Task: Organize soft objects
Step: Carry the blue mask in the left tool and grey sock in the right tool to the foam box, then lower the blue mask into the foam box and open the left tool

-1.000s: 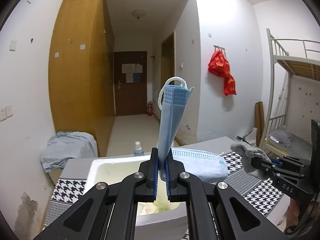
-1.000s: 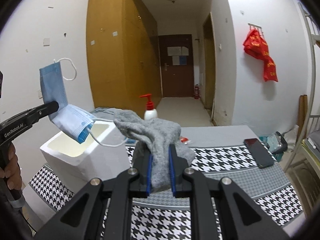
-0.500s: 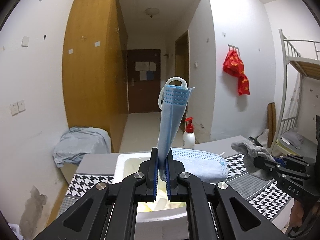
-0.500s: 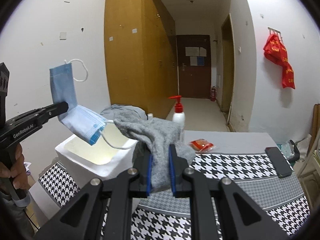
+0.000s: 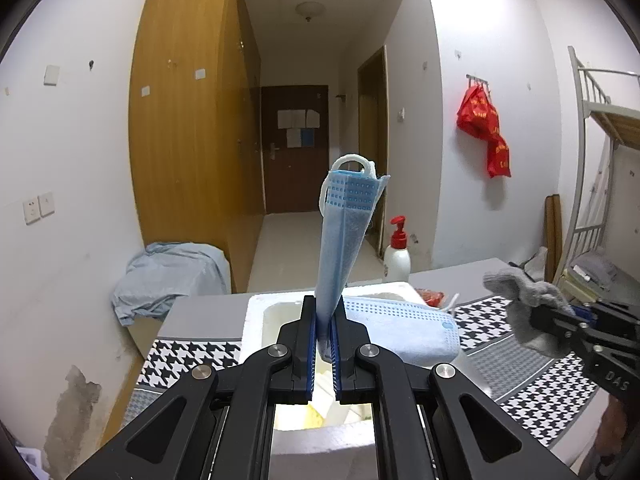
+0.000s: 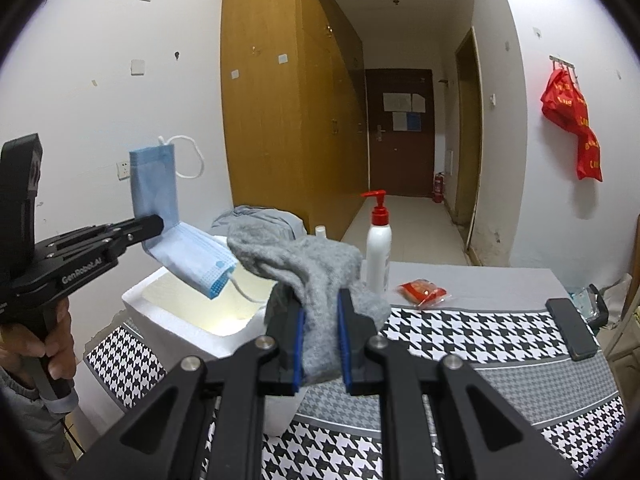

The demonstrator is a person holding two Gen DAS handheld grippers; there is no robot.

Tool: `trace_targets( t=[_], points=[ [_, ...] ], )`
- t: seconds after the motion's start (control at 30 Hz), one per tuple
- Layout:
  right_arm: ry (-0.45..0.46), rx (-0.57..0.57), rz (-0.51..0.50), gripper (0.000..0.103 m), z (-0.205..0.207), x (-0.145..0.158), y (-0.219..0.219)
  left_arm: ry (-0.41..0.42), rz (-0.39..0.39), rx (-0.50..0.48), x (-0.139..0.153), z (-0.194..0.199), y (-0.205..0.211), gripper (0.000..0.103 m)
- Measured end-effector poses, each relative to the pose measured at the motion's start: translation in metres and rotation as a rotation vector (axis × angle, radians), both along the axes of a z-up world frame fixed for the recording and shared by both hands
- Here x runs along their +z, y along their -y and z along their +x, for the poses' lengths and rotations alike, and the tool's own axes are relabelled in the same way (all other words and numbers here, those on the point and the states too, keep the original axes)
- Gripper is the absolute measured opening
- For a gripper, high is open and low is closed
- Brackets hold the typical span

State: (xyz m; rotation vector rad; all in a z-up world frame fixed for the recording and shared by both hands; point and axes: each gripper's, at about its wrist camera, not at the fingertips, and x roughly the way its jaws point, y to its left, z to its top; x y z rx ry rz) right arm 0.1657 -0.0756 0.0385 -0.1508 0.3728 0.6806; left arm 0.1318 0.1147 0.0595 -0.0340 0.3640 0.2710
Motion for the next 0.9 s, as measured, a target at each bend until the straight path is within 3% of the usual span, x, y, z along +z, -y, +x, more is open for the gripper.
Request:
trace_targets(
  t=[0.33, 0.4, 0.47, 0.53, 0.9],
  points=[
    [-0.004, -0.026, -0.01, 0.018, 0.002, -0.002, 0.001, -0.077, 0.006, 0.037, -0.014, 0.024, -0.015, 0.01],
    [-0.009, -0.033, -0.01, 0.018, 0.003, -0.003, 0.002, -0.092, 0.019, 0.049, -0.016, 0.026, -0.016, 0.027],
    [-0.013, -0.038, -0.01, 0.018, 0.004, -0.003, 0.002, -0.082, 0.017, 0.074, -0.017, 0.025, -0.019, 0.079],
    [-0.013, -0.041, -0.012, 0.018, 0.004, -0.003, 0.002, -0.053, 0.027, 0.102, -0.016, 0.02, -0.019, 0.099],
    [-0.013, -0.045, -0.014, 0.018, 0.003, -0.001, -0.002, -0.02, 0.047, 0.112, -0.014, 0.007, -0.018, 0.102]
  ],
)
